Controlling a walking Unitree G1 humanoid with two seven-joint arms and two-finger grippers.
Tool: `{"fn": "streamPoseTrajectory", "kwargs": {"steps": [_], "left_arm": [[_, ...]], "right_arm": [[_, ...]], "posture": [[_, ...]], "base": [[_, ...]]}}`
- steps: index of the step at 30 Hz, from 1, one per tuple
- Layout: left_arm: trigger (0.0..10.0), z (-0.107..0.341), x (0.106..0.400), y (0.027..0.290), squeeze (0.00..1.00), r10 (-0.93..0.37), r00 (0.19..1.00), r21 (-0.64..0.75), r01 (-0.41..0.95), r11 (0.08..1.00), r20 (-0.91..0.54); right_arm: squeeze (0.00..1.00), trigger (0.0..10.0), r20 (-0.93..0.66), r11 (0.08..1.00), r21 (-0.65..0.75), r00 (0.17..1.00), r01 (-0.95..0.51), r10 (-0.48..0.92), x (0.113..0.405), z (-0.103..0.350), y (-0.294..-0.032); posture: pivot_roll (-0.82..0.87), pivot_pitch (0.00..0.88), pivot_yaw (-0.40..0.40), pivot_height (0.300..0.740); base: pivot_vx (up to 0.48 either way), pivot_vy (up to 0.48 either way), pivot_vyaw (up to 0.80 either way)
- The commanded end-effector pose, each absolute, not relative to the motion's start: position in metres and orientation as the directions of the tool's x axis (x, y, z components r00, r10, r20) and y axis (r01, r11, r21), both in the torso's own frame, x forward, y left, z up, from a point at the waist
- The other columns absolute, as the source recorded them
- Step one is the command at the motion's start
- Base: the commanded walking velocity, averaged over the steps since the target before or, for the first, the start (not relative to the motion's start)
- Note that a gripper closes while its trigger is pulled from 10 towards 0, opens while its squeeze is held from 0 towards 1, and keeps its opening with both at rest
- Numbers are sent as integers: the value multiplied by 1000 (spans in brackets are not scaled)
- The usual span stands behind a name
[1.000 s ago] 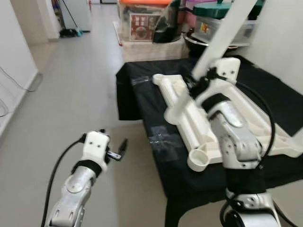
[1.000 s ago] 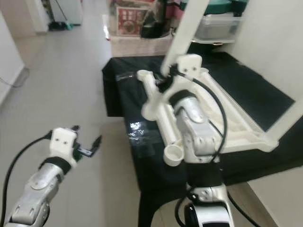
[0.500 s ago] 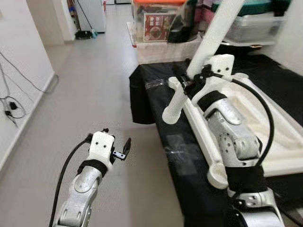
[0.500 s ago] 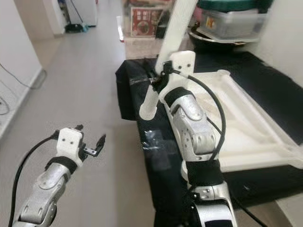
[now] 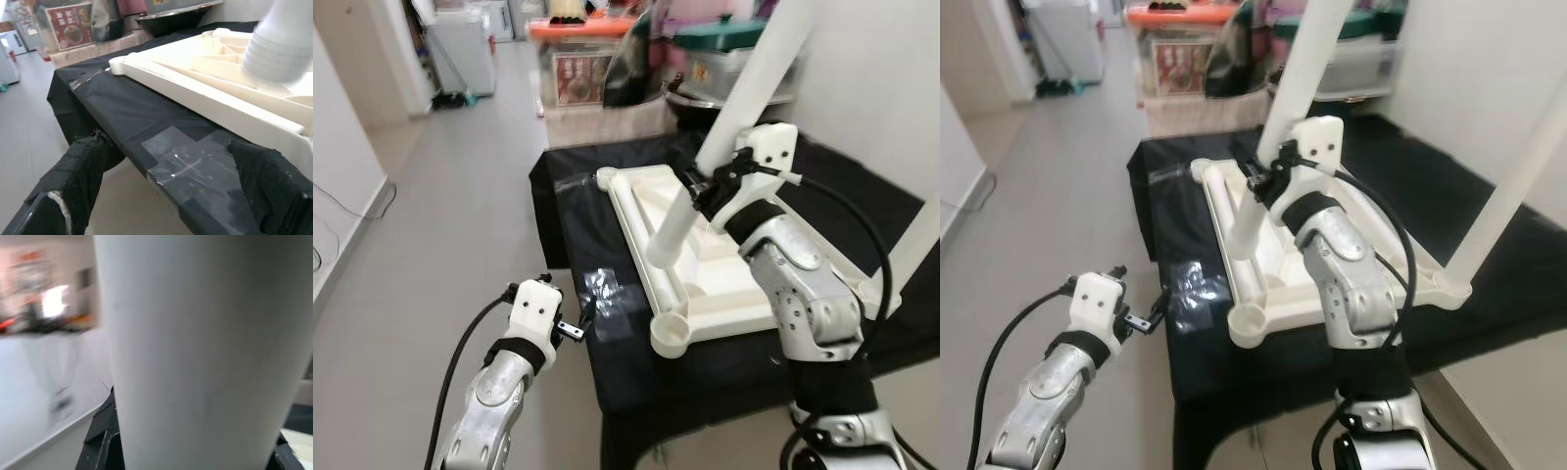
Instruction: Building children table
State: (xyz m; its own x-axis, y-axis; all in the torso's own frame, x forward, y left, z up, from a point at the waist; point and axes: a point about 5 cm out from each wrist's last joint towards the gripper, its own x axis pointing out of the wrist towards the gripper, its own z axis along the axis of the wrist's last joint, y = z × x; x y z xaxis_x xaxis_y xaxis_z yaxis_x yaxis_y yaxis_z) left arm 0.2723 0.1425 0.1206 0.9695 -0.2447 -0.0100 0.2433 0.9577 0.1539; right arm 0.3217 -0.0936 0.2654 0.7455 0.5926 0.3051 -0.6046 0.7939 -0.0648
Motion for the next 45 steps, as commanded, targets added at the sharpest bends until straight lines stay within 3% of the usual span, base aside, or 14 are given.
{"fn": "streamPoseTrajectory", "kwargs": {"steps": [1,13,17,25,32,33,35,36,39,41,42,45], "left_arm": [[10000,118,272,144,0,-241,970,165,242,956,-23],[10000,110,270,151,0,-207,976,175,216,961,-69],[10000,108,270,153,0,-196,978,177,207,962,-77],[10000,108,269,157,0,-182,980,178,193,965,-76],[10000,107,269,158,0,-177,981,178,188,966,-79],[10000,106,269,157,0,-178,981,178,190,966,-81],[10000,106,269,157,0,-178,981,178,190,966,-81],[10000,106,269,156,0,-181,980,178,192,965,-81],[10000,107,270,154,0,-210,975,165,219,962,-72],[10000,108,269,153,0,-222,973,161,231,960,-69],[10000,116,266,146,0,-331,943,121,332,935,-28],[10000,129,263,143,0,-441,897,102,437,894,23]], "right_arm": [[0,10000,308,762,-89,710,-641,633,316,268,-91],[0,10000,201,648,-187,617,-738,761,306,252,-80],[0,10000,101,564,-241,558,-790,824,298,238,-87],[0,10000,33,538,-273,551,-798,834,297,232,-102],[0,10000,79,600,-233,600,-765,796,302,244,-112],[0,10000,114,688,-202,681,-697,723,309,249,-117],[0,10000,114,688,-202,681,-697,723,309,249,-117],[0,10000,129,733,-180,723,-656,679,313,252,-120],[0,10000,180,866,27,855,-499,487,333,262,-131],[0,10000,180,877,83,873,-473,454,337,262,-133],[0,10000,173,886,224,911,-406,374,347,261,-133],[0,10000,157,873,318,929,-370,336,353,259,-127]], "posture": [[-18,0,-44,740],[-12,0,-47,740],[-7,0,-52,740],[-4,0,-57,740],[-9,0,-52,740],[-13,0,-48,740],[-13,0,-48,740],[-13,0,-48,740],[-17,0,-43,740],[-17,0,-43,740],[-10,0,-43,740],[-10,0,-43,740]], "base": [[0,0,0],[0,0,0],[0,0,0],[0,0,0],[0,0,0],[0,0,0],[0,0,0],[0,0,0],[0,0,0],[0,0,0],[0,0,0],[0,0,0]]}}
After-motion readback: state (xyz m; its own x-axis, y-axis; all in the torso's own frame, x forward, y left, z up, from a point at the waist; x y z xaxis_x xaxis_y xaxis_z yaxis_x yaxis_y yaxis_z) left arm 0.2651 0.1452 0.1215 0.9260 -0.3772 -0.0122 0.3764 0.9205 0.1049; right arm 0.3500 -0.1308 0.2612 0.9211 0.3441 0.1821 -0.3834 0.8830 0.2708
